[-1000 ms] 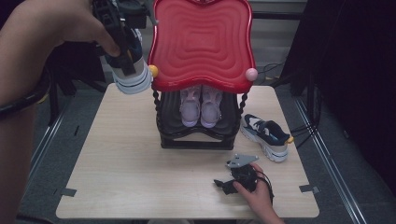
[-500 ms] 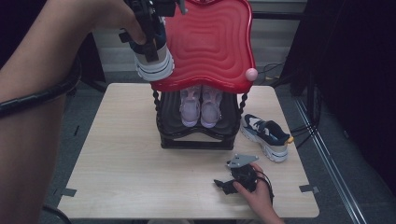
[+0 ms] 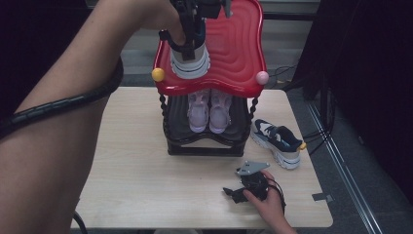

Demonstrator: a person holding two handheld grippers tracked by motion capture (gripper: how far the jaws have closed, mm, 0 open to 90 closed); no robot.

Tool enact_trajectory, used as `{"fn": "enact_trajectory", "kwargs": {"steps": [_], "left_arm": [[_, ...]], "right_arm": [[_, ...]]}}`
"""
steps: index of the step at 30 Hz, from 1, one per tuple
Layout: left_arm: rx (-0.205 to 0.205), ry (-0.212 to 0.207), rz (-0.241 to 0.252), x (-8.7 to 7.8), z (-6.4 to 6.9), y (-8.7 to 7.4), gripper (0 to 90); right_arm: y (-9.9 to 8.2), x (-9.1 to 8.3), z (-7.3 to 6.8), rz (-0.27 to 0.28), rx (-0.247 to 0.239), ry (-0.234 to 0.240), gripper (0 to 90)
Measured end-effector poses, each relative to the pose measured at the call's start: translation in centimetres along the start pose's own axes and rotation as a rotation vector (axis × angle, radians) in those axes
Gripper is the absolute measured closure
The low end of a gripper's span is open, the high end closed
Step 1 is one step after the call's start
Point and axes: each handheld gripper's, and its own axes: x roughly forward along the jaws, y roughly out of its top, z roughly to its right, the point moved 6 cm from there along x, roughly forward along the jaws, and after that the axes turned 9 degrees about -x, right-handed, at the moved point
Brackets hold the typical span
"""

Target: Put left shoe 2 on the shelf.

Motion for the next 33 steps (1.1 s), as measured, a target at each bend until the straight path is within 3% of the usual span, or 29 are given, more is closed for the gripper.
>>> {"fn": "enact_trajectory", "kwargs": {"steps": [15, 25, 33], "left_arm": [[0.026, -0.013, -0.030, 3.3, -0.3, 1.9, 75.0], [0.027, 0.011, -0.066, 4.2, -1.1, 2.0, 74.9], [0.026, 0.027, -0.062, 4.5, -1.9, 2.0, 74.7]], "right_arm": [[0.0, 0.0, 0.0, 0.000, 0.000, 0.000, 12.4], [0.0, 0.0, 0.0, 0.000, 0.001, 0.000, 12.4], [0.0, 0.0, 0.0, 0.000, 0.000, 0.000, 12.4]]}}
